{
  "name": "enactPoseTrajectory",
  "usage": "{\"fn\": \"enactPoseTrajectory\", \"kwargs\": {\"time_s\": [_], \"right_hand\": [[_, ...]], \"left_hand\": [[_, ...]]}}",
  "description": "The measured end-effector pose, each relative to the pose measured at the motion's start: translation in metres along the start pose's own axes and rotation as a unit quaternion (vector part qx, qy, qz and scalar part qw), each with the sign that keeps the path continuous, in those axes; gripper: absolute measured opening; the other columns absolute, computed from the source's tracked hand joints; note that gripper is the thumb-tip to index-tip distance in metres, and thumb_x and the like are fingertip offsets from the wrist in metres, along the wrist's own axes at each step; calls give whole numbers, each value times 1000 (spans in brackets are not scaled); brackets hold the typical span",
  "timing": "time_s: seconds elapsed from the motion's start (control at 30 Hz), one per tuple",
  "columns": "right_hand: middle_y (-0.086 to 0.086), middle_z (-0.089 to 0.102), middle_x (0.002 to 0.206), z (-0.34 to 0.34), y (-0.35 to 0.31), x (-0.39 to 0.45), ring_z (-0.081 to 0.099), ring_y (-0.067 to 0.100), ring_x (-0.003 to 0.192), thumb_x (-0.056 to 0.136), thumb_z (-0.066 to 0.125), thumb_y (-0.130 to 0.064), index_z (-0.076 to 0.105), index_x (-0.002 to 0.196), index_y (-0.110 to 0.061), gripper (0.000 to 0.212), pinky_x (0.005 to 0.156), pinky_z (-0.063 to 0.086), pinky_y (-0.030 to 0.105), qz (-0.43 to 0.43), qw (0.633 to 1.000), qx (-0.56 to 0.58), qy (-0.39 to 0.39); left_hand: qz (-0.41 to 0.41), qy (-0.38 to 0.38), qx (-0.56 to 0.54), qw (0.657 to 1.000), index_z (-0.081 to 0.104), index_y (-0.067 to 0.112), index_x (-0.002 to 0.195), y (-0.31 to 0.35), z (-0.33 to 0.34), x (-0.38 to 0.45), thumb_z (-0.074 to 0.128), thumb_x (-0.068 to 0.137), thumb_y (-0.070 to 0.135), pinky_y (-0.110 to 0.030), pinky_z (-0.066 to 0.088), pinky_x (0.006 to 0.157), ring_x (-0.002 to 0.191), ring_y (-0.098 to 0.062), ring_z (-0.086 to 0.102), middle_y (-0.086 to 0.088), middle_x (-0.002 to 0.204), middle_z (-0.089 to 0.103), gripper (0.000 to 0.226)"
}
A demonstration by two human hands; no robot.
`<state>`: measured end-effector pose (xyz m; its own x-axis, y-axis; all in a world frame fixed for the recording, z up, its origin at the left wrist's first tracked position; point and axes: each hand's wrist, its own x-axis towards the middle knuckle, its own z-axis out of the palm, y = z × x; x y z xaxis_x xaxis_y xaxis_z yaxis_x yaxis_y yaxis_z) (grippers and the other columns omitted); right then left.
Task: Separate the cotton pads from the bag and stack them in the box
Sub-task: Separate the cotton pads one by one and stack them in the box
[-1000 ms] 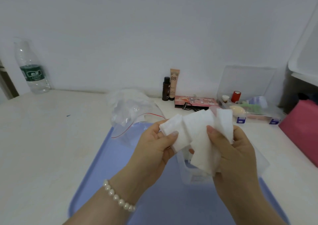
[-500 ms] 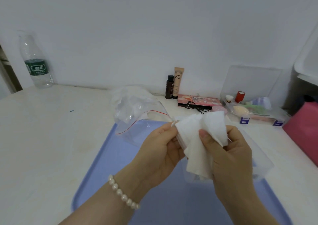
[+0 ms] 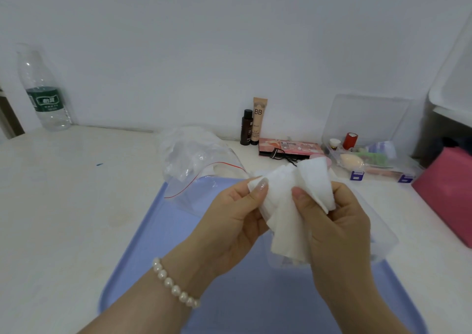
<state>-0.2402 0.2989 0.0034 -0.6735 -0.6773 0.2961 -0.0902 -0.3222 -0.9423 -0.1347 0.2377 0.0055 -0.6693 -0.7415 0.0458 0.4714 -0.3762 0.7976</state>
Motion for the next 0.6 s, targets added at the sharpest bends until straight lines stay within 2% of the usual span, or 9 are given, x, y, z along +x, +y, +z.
{"fn": "enactPoseTrajectory", "kwargs": {"time_s": [0.1,0.13,0.3,0.4,0.5,0.6], "right_hand": [[-5,67,68,-1,0,0,61,8,62,79,68,-14,66,74,-15,6,56,54,32,34,999,26,3],[-3,68,69,-2,0,0,62,10,64,78,69,-15,68,72,-15,6,57,54,32,44,999,31,2],[-2,71,71,-4,-2,3,66,11,66,73,69,-21,69,74,-16,5,58,54,27,85,995,55,-18],[-3,70,70,-5,-5,4,65,10,62,76,66,-15,68,80,-13,5,51,52,22,124,986,106,-33],[-5,65,62,-6,-6,7,58,7,49,82,62,-6,63,82,-9,3,38,42,17,154,977,141,-34],[-4,67,66,-7,-4,7,61,8,53,80,64,-8,64,87,-9,8,40,43,18,145,980,134,-29]], "left_hand": [[-1,7,-13,1000,64,0,103,-2,-2,1,52,78,25,-23,56,65,78,-15,70,-9,92,72,37],[-4,9,-21,1000,65,1,103,-2,-2,1,52,78,25,-26,57,69,82,-17,70,-11,96,72,37],[-14,18,-42,999,63,-1,108,-2,-3,2,51,79,25,-31,57,81,92,-21,70,-15,108,70,41],[-5,18,-45,999,64,0,106,0,-3,3,50,79,25,-30,57,81,93,-20,70,-14,107,70,39],[4,20,-32,999,63,2,110,2,-5,4,49,80,25,-29,56,83,98,-20,68,-12,110,70,40],[24,33,-1,999,63,3,111,-1,-7,5,50,80,25,-27,57,79,97,-18,68,-10,108,71,40]]}}
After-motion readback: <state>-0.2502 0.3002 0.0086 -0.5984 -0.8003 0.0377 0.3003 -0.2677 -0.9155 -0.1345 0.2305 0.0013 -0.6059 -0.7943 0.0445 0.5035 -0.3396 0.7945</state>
